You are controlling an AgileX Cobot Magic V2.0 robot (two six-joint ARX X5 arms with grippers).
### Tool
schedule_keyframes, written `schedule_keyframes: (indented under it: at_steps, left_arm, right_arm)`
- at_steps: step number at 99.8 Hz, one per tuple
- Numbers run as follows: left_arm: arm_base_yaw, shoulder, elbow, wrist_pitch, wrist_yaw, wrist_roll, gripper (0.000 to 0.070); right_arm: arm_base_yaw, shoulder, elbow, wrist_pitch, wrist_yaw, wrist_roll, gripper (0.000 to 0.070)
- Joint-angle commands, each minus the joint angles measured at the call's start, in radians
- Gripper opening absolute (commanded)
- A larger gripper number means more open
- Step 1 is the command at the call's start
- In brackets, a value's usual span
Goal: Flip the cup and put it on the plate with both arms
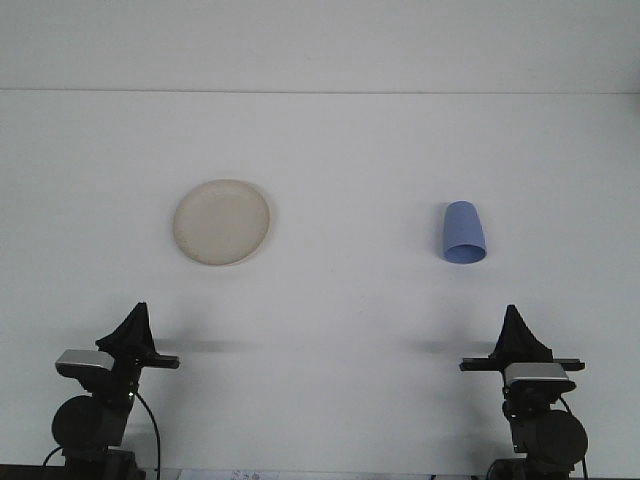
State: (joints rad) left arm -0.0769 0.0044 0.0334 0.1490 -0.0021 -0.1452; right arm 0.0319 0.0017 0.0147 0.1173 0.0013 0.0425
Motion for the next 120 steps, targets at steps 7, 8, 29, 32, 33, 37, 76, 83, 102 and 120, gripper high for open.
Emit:
schedule_keyframes:
  at_steps: [7,8,29,32,33,37,76,83,102,120]
  left_arm:
    - [-0.002,-0.001,-0.019,0.010,0.002,-0.003,0.0013]
    - [-0.002,-0.001,-0.019,0.010,0.002,-0.003,0.0013]
    - [-0.002,-0.001,-0.019,0.010,0.002,-0.003,0.0013]
    - [-0.002,-0.001,-0.019,0.010,0.002,-0.003,0.0013]
    - [-0.002,-0.001,-0.019,0.010,0.002,-0.003,0.0013]
    - [-0.002,-0.001,-0.019,0.010,0.002,-0.003,0.0013]
    - [-0.002,-0.001,-0.019,0.010,0.002,-0.003,0.0013]
    - [-0.002,-0.001,-0.019,0.010,0.002,-0.003,0.0013]
    - [-0.002,-0.001,-0.019,0.010,0.002,-0.003,0.0013]
    - [-0.002,-0.001,-0.019,0.010,0.002,-0.003,0.0013]
  right_arm:
    - [0.002,0.000,-0.002,0.012,0.000,0.011,0.0000]
    - [0.002,0.000,-0.002,0.012,0.000,0.011,0.0000]
    - [0.001,0.006,0.068,-0.069,0.008,0.045,0.0000]
    - [0.002,0.017,0.092,-0.096,0.009,0.052,0.0000]
    - [0.002,0.021,0.101,-0.106,0.008,0.053,0.0000]
    - [0.002,0.039,0.138,-0.146,0.009,0.060,0.0000]
    - [0.002,0.499,0.605,-0.406,0.008,0.061,0.0000]
    - [0.002,0.575,0.661,-0.407,0.007,0.061,0.0000]
    - [0.002,0.728,0.700,-0.337,0.000,0.062,0.0093]
    - [0.002,0.885,0.686,-0.321,0.003,0.066,0.0370]
